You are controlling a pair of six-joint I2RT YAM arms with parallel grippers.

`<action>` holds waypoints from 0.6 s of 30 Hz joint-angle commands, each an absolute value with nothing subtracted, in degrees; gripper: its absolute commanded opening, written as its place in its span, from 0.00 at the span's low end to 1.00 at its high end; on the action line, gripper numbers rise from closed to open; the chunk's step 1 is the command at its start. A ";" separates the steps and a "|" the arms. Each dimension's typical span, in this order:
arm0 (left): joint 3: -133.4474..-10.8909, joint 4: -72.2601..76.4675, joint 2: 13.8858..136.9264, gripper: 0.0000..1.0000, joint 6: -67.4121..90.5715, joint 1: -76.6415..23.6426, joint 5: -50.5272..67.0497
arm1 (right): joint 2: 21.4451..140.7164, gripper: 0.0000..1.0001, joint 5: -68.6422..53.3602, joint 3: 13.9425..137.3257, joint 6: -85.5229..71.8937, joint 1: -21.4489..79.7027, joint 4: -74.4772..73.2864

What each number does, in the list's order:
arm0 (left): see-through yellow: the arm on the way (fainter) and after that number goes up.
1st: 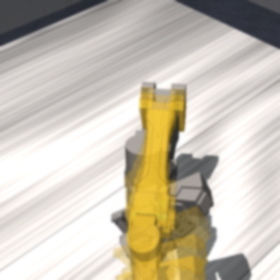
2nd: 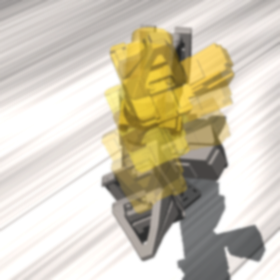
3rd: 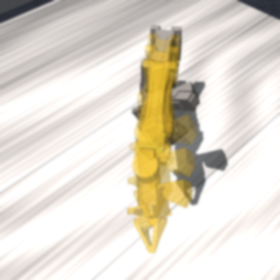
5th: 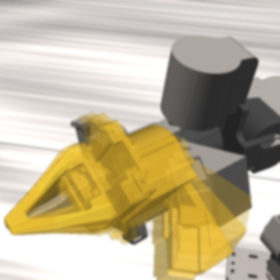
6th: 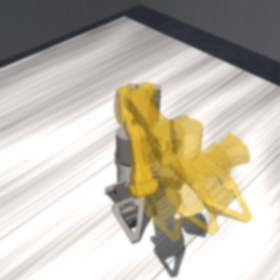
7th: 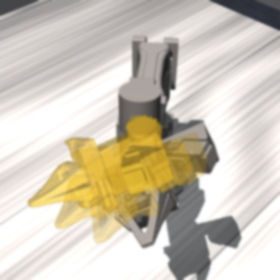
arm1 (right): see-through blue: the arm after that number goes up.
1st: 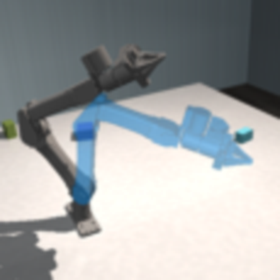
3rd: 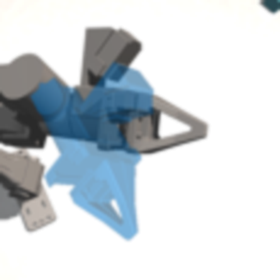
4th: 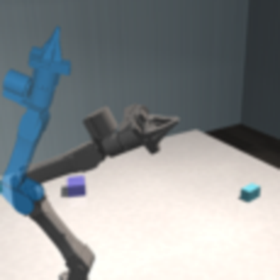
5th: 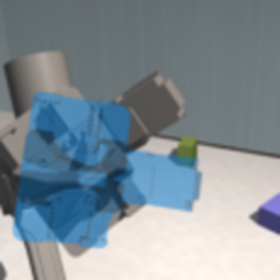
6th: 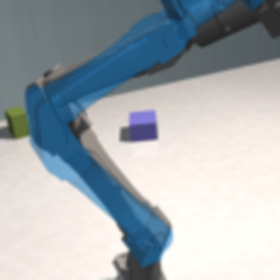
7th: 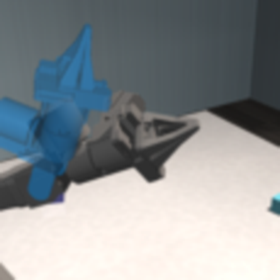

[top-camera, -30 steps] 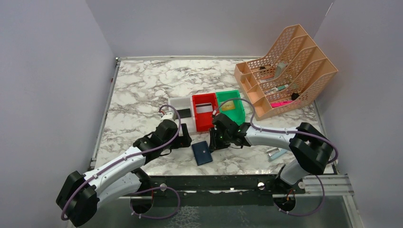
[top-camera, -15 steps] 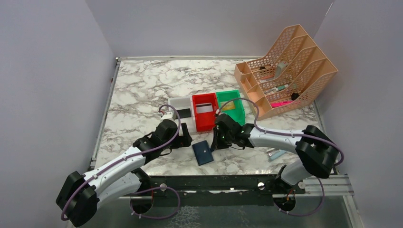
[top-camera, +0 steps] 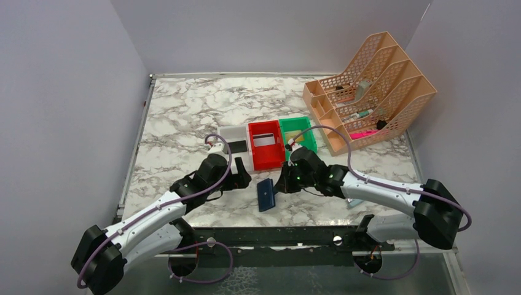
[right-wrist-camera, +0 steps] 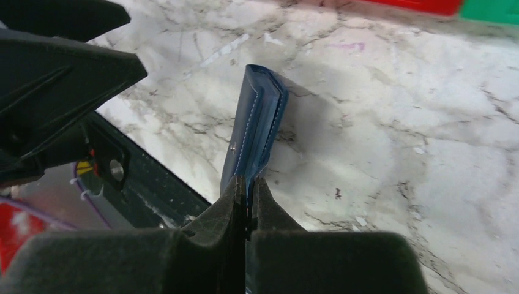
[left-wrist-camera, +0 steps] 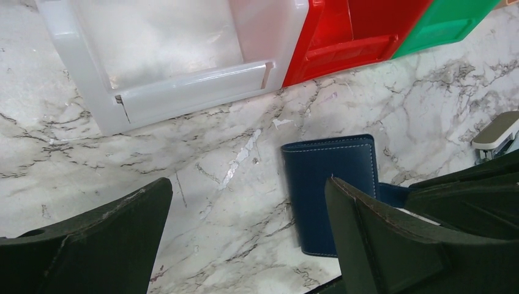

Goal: Take the credit cards out of the card holder
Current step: Open the card holder at the center of the board.

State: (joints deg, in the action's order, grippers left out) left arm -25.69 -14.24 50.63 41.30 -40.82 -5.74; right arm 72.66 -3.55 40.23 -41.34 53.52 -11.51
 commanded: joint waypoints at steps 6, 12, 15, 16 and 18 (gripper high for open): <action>-27.01 -15.76 46.65 0.99 41.92 -40.44 -7.68 | 77.46 0.01 -19.00 42.58 -42.90 53.70 -0.38; -27.33 -18.39 44.89 0.98 41.84 -40.43 -10.51 | 76.24 0.01 -20.41 42.46 -45.06 53.70 2.99; -27.33 -18.62 44.67 0.97 42.12 -40.43 -10.71 | 73.15 0.01 -16.18 42.58 -45.63 53.70 -0.02; -27.33 -18.62 44.65 0.97 42.30 -40.43 -10.65 | 72.24 0.01 -14.67 42.67 -45.33 53.70 -1.30; -27.18 -18.48 44.79 0.97 42.57 -40.43 -10.71 | 71.04 0.01 -11.47 42.95 -45.17 53.70 -3.83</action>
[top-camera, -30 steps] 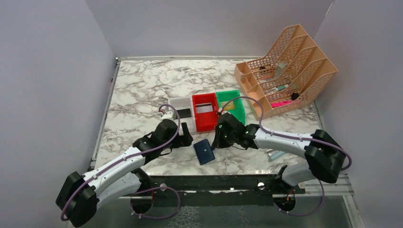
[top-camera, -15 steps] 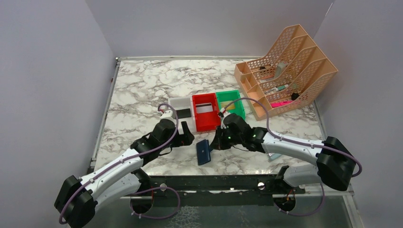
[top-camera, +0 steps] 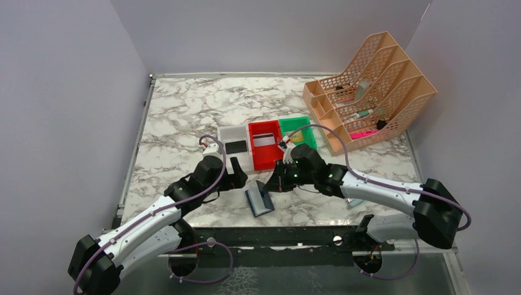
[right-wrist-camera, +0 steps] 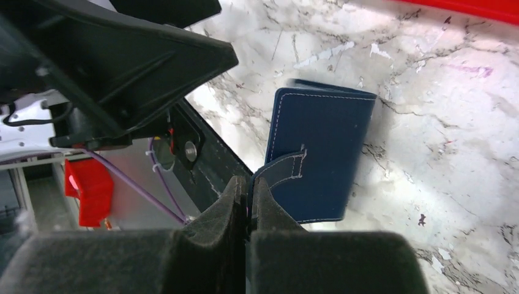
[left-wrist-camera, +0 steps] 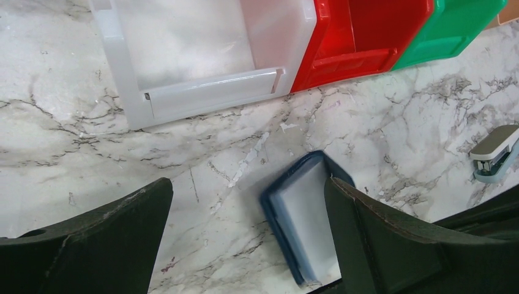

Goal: Take the credit cards out of the card holder
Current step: Open the card holder at the center of the board.

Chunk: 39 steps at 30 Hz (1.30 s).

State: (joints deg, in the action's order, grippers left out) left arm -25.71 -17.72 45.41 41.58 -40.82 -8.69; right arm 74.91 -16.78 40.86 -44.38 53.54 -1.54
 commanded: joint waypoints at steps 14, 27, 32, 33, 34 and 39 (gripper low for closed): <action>-28.65 -14.41 49.15 0.92 40.52 -40.43 -3.56 | 70.95 0.01 -7.12 42.10 -49.27 53.70 -7.22; -31.16 -10.05 56.20 0.88 37.47 -40.51 8.27 | 70.00 0.01 -3.21 31.75 -45.70 43.31 -14.21; -32.54 -8.78 57.91 0.86 37.25 -40.62 11.98 | 68.31 0.01 -4.88 26.08 -47.56 42.28 -11.25; -32.71 -8.38 58.12 0.86 37.49 -40.67 12.45 | 67.84 0.01 -5.61 25.25 -48.01 42.23 -10.30; -32.88 -8.00 58.41 0.85 37.60 -40.69 13.05 | 67.51 0.01 -6.22 24.66 -48.40 42.20 -9.54; -34.23 -7.28 59.77 0.83 37.54 -41.40 14.86 | 66.89 0.01 -5.54 23.49 -50.39 42.28 -9.37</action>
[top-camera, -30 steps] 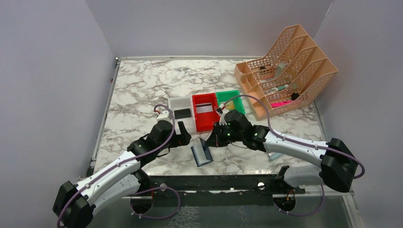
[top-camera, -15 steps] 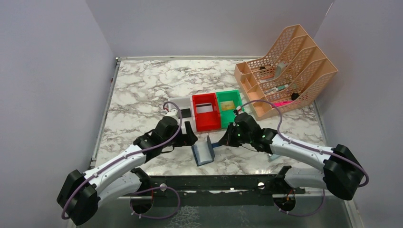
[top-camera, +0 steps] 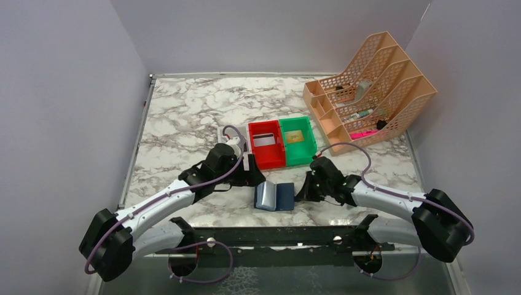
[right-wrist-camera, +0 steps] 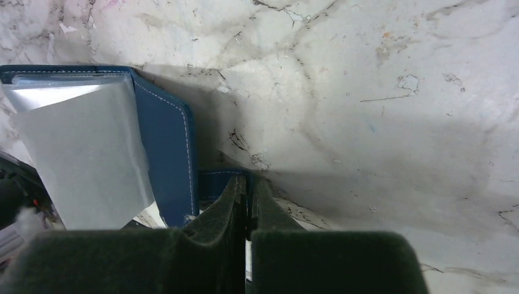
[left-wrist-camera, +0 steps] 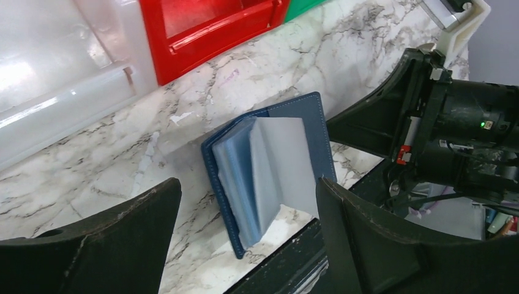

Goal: Take the credit cards out of the card holder
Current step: Open the card holder at the center of the board.

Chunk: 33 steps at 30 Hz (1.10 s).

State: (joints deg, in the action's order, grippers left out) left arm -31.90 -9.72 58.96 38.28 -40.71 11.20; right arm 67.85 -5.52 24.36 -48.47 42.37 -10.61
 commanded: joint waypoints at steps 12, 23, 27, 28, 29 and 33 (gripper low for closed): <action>-34.27 -6.25 63.67 0.83 36.89 -43.47 16.81 | 67.01 0.01 -5.38 22.75 -52.23 42.28 -7.59; -32.39 2.45 69.78 0.83 39.21 -44.89 14.15 | 69.57 0.01 -5.01 23.28 -52.68 42.27 -8.32; -32.08 4.17 71.72 0.83 39.67 -44.96 13.70 | 69.76 0.01 -5.01 23.20 -52.65 42.28 -7.99; -32.00 4.21 72.32 0.83 39.84 -45.06 13.67 | 69.83 0.01 -5.03 23.20 -52.71 42.28 -8.00; -31.91 4.18 72.86 0.83 39.95 -45.15 13.40 | 69.87 0.01 -5.05 23.21 -52.68 42.28 -7.90; -31.86 3.05 73.68 0.83 39.43 -45.34 11.24 | 69.96 0.01 -5.10 23.11 -52.75 42.28 -7.91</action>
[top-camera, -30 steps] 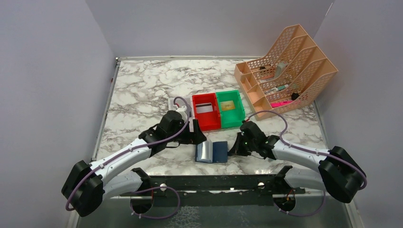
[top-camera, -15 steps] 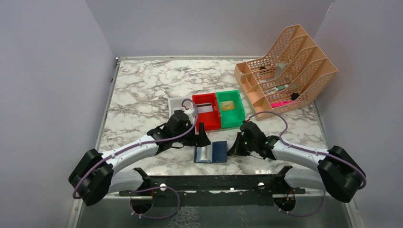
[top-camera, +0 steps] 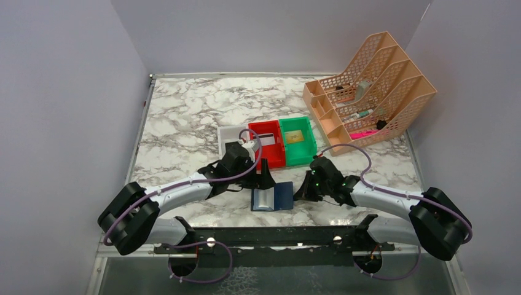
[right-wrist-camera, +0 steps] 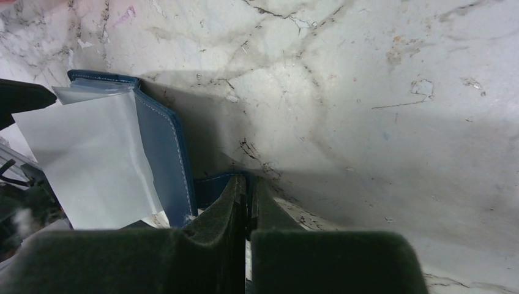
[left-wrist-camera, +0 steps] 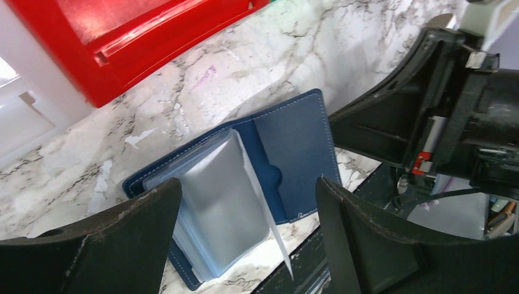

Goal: Take the credit cards out of the card holder
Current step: Open the card holder at the center of the board.

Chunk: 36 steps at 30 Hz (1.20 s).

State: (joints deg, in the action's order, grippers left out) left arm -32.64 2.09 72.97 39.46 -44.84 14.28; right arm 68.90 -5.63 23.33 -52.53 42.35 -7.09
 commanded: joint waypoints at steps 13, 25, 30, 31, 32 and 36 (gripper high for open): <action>-31.44 3.38 74.95 0.83 38.47 -45.59 12.63 | 70.05 0.01 -4.92 22.69 -53.09 42.28 -7.58; -30.95 8.03 75.50 0.78 40.37 -46.63 15.82 | 71.47 0.01 -5.54 22.30 -53.19 42.28 -6.53; -30.92 11.39 75.80 0.73 40.84 -46.73 20.96 | 71.82 0.01 -5.58 22.41 -53.32 42.28 -6.42; -30.96 12.33 76.03 0.72 41.05 -46.81 22.59 | 71.81 0.01 -5.54 22.41 -53.30 42.28 -6.49; -31.06 13.37 76.18 0.71 41.31 -46.93 24.04 | 71.74 0.01 -5.54 22.41 -53.41 42.23 -6.50; -32.69 15.46 77.04 0.69 41.04 -48.27 27.14 | 71.87 0.01 -5.49 22.46 -53.67 42.28 -6.40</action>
